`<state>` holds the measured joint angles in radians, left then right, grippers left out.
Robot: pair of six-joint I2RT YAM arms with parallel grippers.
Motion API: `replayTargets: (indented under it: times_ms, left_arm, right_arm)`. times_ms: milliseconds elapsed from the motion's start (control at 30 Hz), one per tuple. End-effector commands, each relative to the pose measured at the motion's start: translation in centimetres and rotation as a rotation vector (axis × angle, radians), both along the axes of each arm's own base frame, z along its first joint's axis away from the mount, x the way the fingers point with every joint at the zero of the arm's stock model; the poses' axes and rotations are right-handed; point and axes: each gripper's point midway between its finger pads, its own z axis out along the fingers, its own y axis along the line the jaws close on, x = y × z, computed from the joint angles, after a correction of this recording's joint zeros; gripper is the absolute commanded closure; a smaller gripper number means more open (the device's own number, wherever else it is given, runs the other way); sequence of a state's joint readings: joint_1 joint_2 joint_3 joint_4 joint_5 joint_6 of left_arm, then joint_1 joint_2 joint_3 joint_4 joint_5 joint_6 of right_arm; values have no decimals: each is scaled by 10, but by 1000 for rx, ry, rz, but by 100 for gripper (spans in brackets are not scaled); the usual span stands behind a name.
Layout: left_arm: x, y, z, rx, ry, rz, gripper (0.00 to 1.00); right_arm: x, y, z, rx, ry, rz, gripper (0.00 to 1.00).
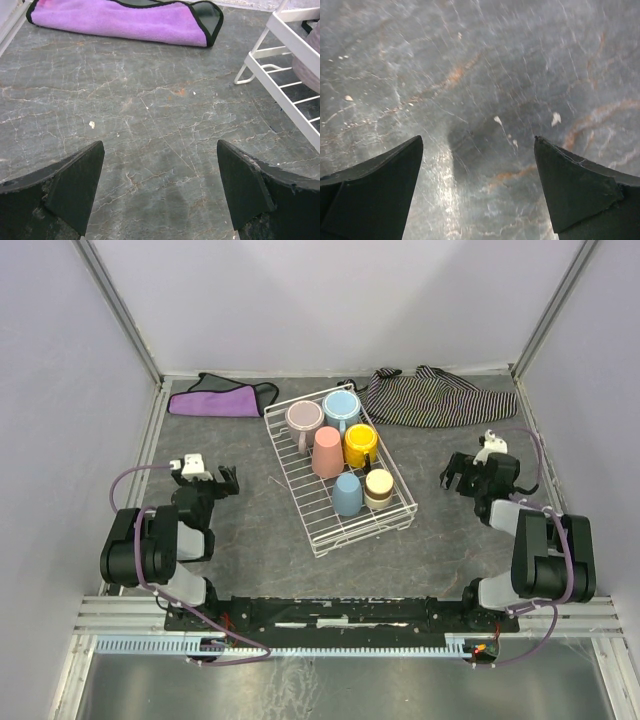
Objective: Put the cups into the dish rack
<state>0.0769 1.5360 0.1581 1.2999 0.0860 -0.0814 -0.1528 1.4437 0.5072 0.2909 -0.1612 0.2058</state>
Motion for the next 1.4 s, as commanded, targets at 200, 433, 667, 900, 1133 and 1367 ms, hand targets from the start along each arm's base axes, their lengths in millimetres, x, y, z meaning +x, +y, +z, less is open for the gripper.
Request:
replayTargets:
  times_ms: [200,433,667,900,1133,1367]
  left_arm:
    - [3,2,13,11,-43,7,1]
    - [2,3,14,7,-49,19,1]
    - [5,1,12,12,-34,1,1]
    - [8,1,9,19,-13,3,1]
    - [10,0,8,28,-3,7,1]
    - [10,0,7,31,1,10,1]
  right_arm:
    - [39,16,49,-85,-359,156,0]
    - [12,13,50,-164,-496,101,0]
    - [28,32,40,-192,-420,200,0]
    - [30,33,42,-222,-428,179,0]
    - [30,35,43,-224,-431,188,0]
    - [30,35,42,-223,-431,189,0]
